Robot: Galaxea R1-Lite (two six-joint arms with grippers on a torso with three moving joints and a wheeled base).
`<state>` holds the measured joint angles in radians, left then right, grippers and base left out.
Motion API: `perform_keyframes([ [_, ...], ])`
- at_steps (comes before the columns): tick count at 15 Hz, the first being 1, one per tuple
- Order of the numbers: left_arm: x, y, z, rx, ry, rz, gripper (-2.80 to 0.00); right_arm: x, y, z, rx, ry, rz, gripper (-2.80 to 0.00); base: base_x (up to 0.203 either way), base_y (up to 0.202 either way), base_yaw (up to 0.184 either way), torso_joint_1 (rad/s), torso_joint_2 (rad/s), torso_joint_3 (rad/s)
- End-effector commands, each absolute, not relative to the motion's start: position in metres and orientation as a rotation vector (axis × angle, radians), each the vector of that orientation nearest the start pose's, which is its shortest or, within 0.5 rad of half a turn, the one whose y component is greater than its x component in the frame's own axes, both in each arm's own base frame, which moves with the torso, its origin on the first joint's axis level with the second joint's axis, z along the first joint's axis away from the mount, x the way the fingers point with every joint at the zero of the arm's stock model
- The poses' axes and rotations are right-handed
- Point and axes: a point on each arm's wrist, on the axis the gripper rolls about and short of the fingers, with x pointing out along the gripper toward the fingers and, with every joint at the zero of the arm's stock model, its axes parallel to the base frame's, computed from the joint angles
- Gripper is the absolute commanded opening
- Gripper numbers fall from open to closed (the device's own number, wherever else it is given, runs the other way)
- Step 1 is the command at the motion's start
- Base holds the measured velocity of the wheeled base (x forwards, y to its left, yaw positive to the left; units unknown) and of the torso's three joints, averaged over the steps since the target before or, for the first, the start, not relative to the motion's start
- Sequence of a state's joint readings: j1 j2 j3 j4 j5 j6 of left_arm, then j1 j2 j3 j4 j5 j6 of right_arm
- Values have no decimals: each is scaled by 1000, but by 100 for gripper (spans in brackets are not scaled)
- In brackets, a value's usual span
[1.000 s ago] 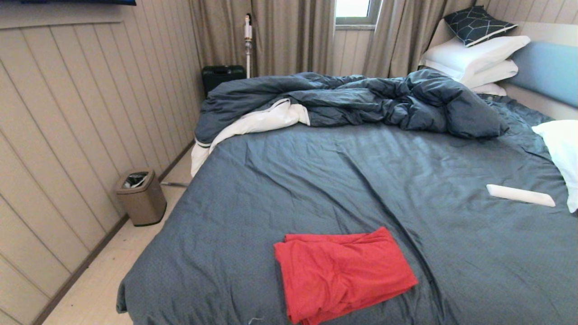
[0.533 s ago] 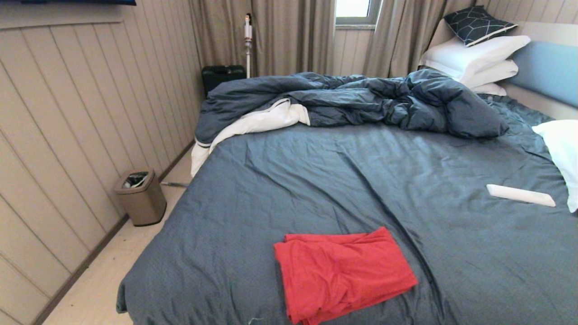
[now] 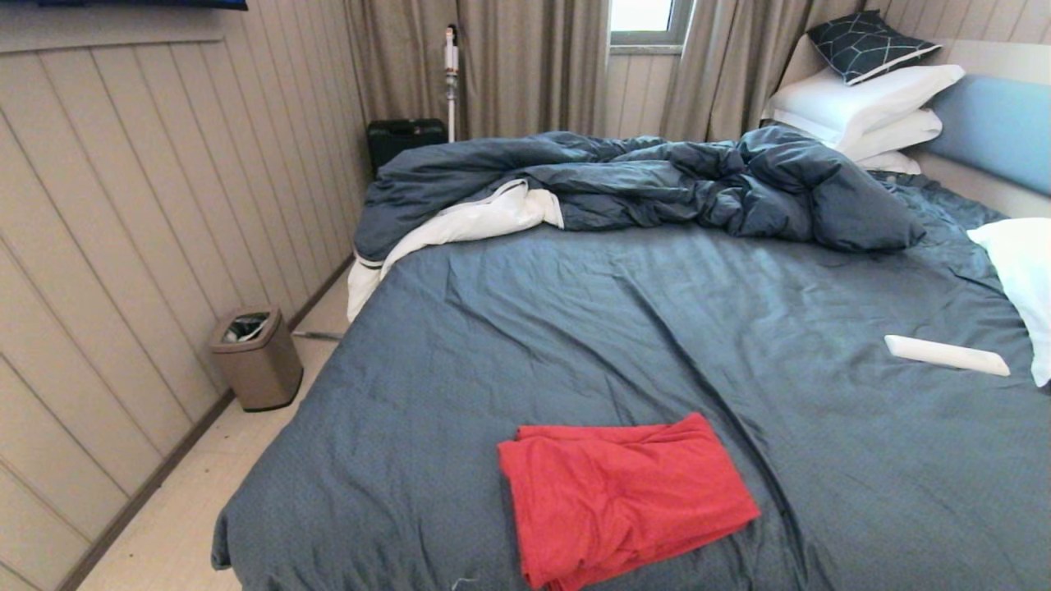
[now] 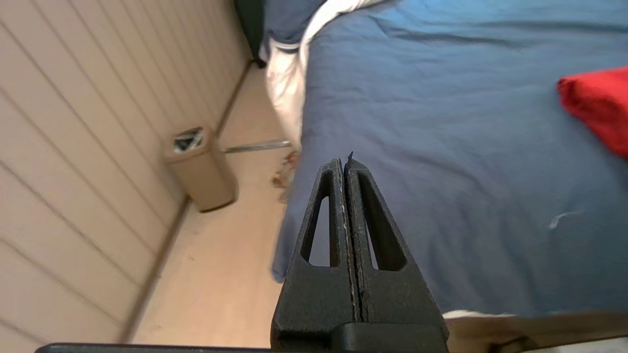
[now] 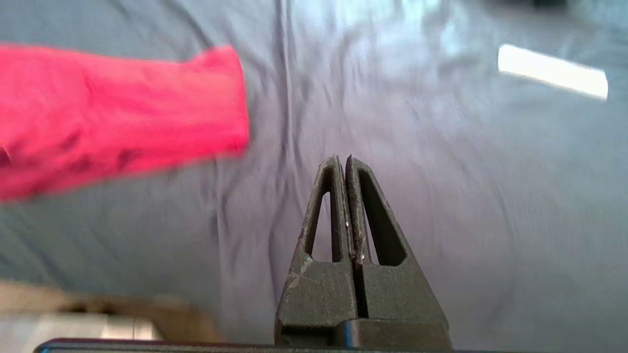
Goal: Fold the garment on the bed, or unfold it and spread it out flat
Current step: Unford the red T-shirt
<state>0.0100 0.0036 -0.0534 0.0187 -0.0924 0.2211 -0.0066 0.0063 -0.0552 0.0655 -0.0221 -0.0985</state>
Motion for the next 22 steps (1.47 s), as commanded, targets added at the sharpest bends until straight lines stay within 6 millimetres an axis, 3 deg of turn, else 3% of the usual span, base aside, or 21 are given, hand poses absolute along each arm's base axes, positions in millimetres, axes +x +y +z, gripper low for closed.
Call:
perform_keyframes([
  [1, -27, -2, 87, 182, -40, -83, -280, -23, 0, 83, -100, -59, -21, -280, 0, 0, 0, 0, 0, 0],
  [4, -25, -1, 90, 45, -106, -28, -280, -23, 0, 81, -94, -50, -13, -280, 0, 0, 0, 0, 0, 0],
  [7, -25, 2, 97, 96, -202, 139, -280, -23, 0, 80, -91, -35, -9, -280, 0, 0, 0, 0, 0, 0],
  [9, -25, 1, 96, 79, -197, 55, -280, -23, 0, 75, -66, 14, -1, -280, 0, 0, 0, 0, 0, 0],
  [11, -23, 0, 82, 48, -62, 10, -280, -23, 0, 75, -55, 5, -11, -280, 0, 0, 0, 0, 0, 0],
  [22, -23, 0, 84, 25, -84, 4, -280, -23, 0, 75, -23, 4, -14, -280, 0, 0, 0, 0, 0, 0],
])
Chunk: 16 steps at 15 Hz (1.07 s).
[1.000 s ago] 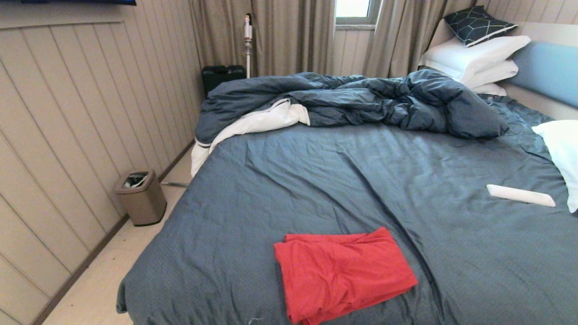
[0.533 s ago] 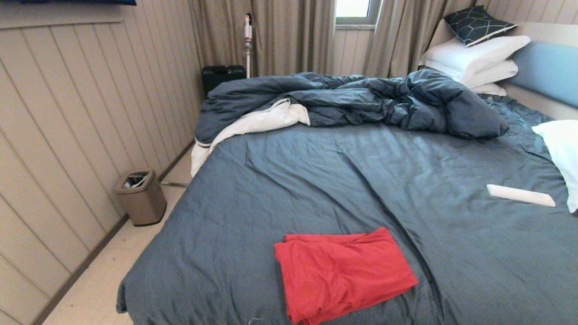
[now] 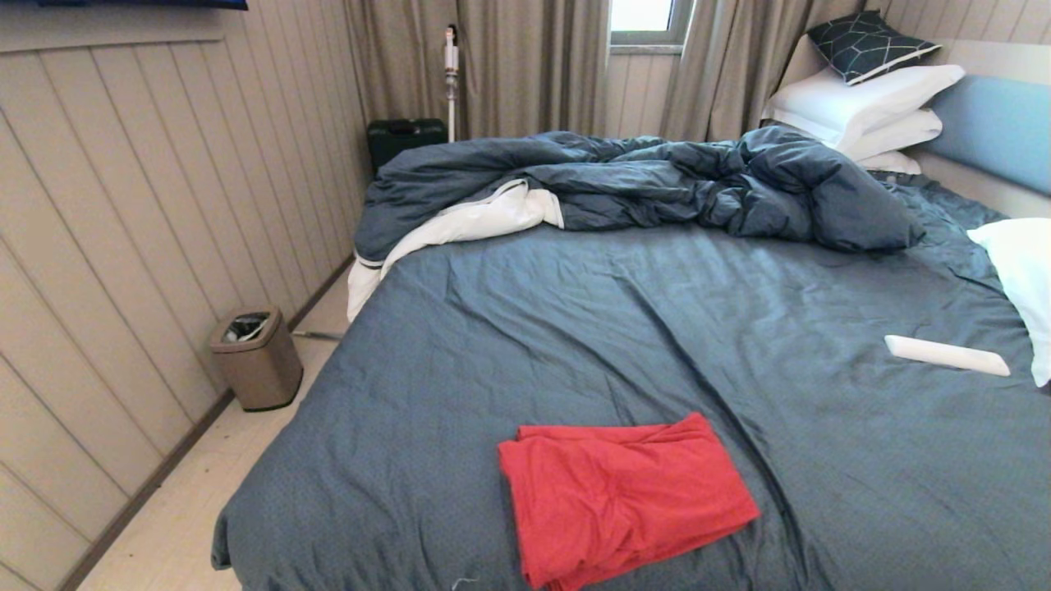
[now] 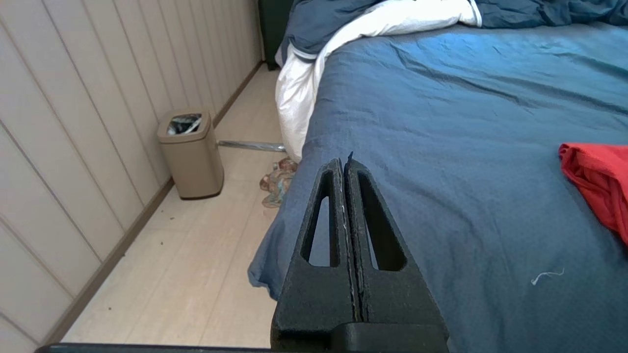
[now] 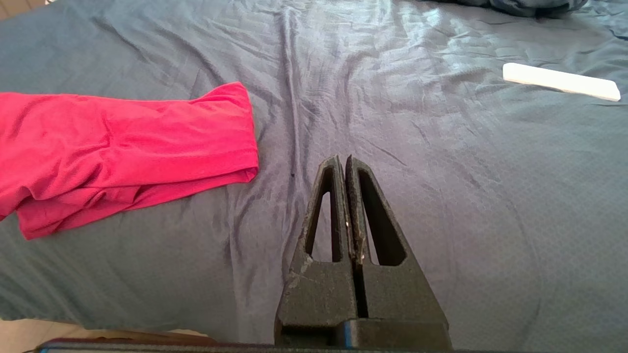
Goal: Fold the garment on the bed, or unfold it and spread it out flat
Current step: Unford the red T-shirt
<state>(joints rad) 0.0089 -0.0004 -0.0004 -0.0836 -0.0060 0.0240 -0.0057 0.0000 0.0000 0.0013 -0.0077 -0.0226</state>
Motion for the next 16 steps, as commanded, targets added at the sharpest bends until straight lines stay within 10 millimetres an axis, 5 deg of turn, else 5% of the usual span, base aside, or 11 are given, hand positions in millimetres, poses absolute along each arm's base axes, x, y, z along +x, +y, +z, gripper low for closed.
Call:
perform_keyframes([
  [1, -23, 0, 84, 25, -84, 4, -280, -23, 0, 75, -23, 3, -14, -280, 0, 0, 0, 0, 0, 0],
  [9, -23, 0, 84, 28, -84, 3, -280, -23, 0, 76, -49, 11, 4, -280, 0, 0, 0, 0, 0, 0],
  [11, -23, 0, 84, 28, -84, 3, -280, -24, 0, 77, -61, 140, 6, -280, 0, 0, 0, 0, 0, 0],
  [13, -23, 0, 84, 30, -84, 3, -280, -24, 0, 105, -62, 203, 18, -280, 0, 0, 0, 0, 0, 0],
  [16, -23, 0, 84, 39, -83, 0, -280, 2, 1, 173, -55, 264, 48, -280, 0, 0, 0, 0, 0, 0],
])
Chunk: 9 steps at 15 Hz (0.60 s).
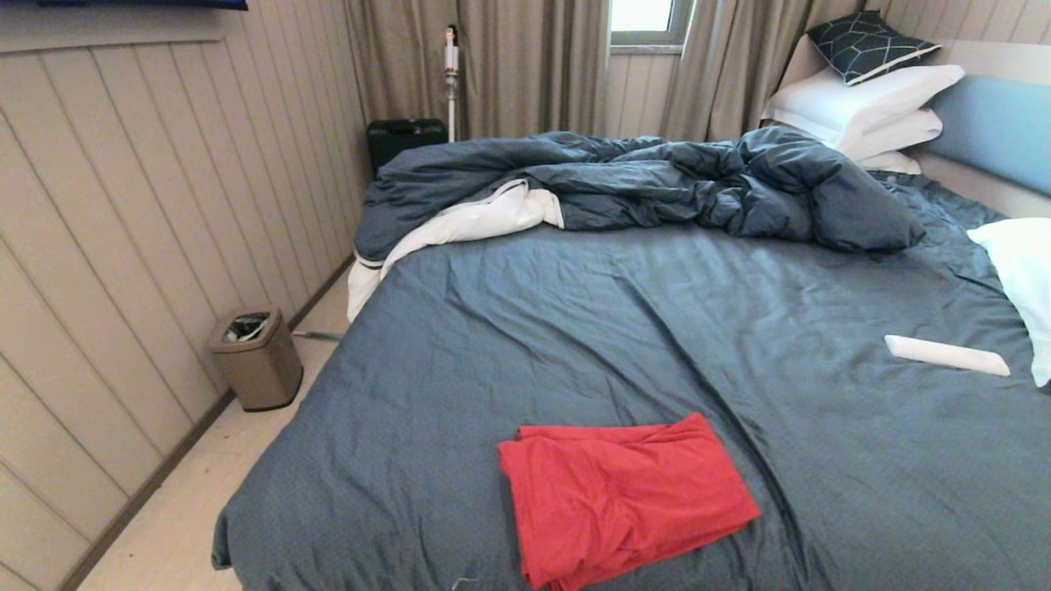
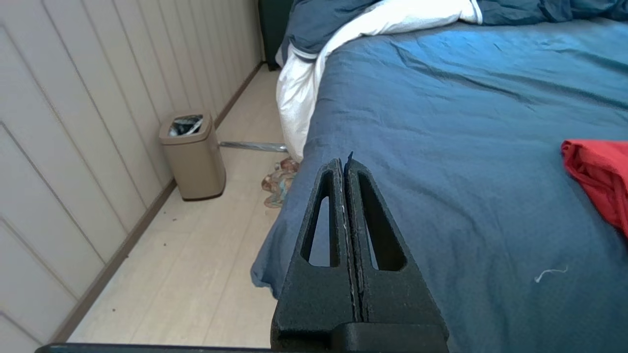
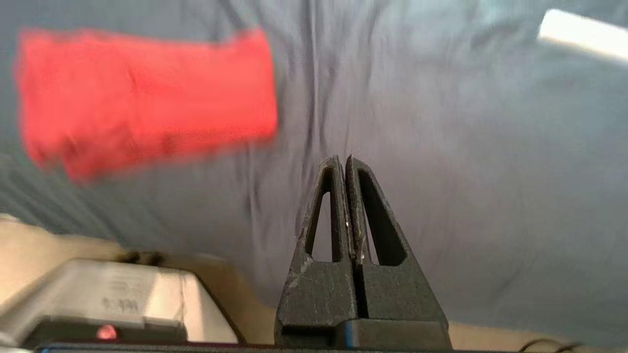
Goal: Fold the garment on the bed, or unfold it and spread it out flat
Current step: Unford the red T-shirt
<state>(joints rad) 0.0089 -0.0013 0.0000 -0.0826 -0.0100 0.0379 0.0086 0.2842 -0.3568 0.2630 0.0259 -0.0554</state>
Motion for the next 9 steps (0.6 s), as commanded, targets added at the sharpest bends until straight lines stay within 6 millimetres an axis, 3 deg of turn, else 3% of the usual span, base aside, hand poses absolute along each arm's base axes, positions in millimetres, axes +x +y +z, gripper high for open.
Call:
perform_keyframes([
  [1, -23, 0, 84, 39, -83, 2, -280, 17, 1, 197, -49, 282, 59, -280, 0, 0, 0, 0, 0, 0],
  [4, -23, 0, 84, 37, -85, 5, -280, 86, 5, 245, -29, 396, 89, -280, 0, 0, 0, 0, 0, 0],
  [7, -23, 0, 84, 39, -84, 8, -280, 167, 17, 274, 21, 513, 117, -280, 0, 0, 0, 0, 0, 0],
  [9, -23, 0, 84, 37, -83, 8, -280, 214, 42, 279, 77, 665, 169, -280, 0, 0, 0, 0, 0, 0],
])
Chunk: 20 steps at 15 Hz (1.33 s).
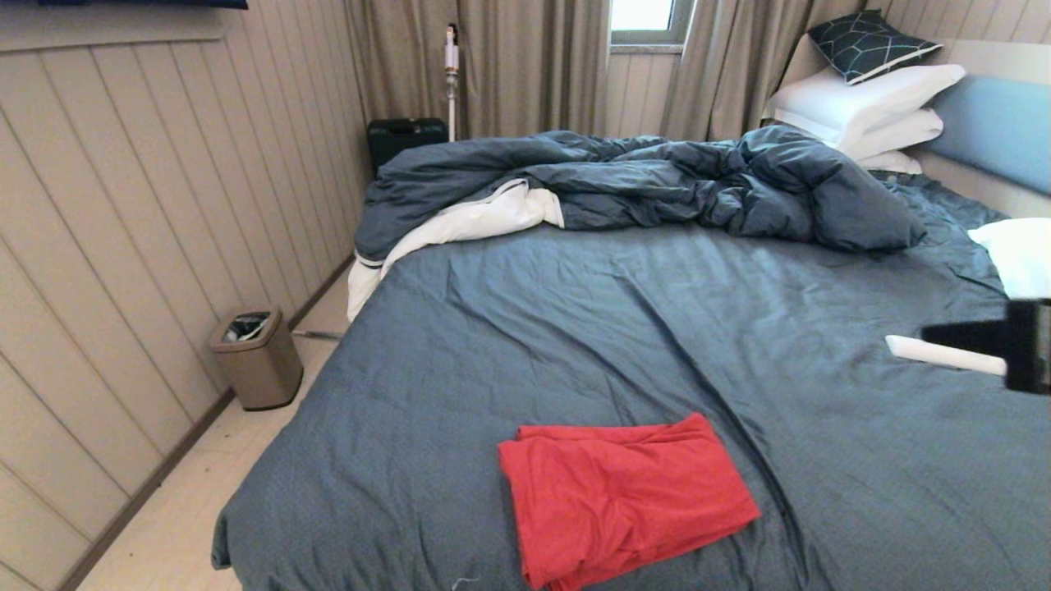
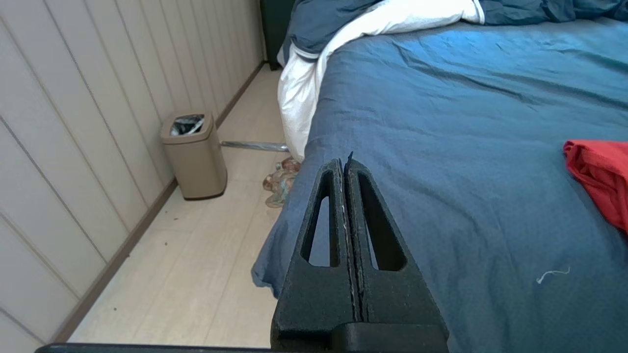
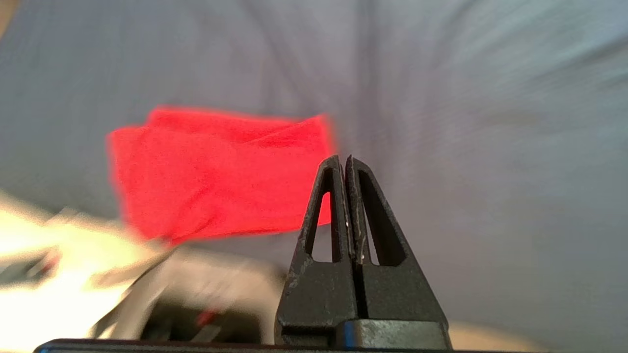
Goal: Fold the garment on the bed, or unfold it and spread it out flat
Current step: Unford the red T-shirt
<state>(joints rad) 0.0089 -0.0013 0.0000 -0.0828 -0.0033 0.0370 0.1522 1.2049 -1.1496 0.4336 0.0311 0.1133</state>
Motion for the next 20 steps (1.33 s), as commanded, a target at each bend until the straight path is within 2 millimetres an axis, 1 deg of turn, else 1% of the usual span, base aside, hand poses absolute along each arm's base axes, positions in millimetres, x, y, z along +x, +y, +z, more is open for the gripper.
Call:
perform_keyframes([
  [1, -23, 0, 84, 37, -84, 8, -280, 230, 63, 271, 84, 766, 212, -280, 0, 0, 0, 0, 0, 0],
  [2, -23, 0, 84, 34, -84, 8, -280, 238, 88, 261, 71, 860, 267, -280, 0, 0, 0, 0, 0, 0],
  [3, -23, 0, 84, 33, -84, 6, -280, 240, 113, 251, 46, 936, 318, -280, 0, 0, 0, 0, 0, 0],
  [4, -23, 0, 84, 34, -84, 6, -280, 243, 134, 240, 18, 997, 353, -280, 0, 0, 0, 0, 0, 0],
  [6, -23, 0, 84, 34, -84, 6, -280, 246, 161, 223, -32, 1070, 390, -280, 0, 0, 0, 0, 0, 0],
  [7, -23, 0, 84, 34, -84, 4, -280, 246, 171, 217, -55, 1091, 405, -280, 0, 0, 0, 0, 0, 0],
  [8, -23, 0, 84, 33, -84, 4, -280, 245, 177, 213, -74, 1103, 413, -280, 0, 0, 0, 0, 0, 0],
  [9, -23, 0, 84, 33, -84, 4, -280, 242, 187, 206, -109, 1118, 427, 0, 0, 0, 0, 0, 0, 0],
  [12, -23, 0, 84, 32, -86, 3, -280, 233, 221, 187, -238, 1127, 450, 0, 0, 0, 0, 0, 0, 0],
  [15, -23, 0, 84, 31, -84, 3, -280, 237, 252, 168, -343, 1124, 459, 0, 0, 0, 0, 0, 0, 0],
  [18, -23, 0, 84, 30, -86, 3, -280, 242, 274, 142, -425, 1137, 430, 0, 0, 0, 0, 0, 0, 0],
  [20, -23, 0, 84, 31, -86, 3, -280, 247, 284, 126, -458, 1154, 412, 0, 0, 0, 0, 0, 0, 0],
])
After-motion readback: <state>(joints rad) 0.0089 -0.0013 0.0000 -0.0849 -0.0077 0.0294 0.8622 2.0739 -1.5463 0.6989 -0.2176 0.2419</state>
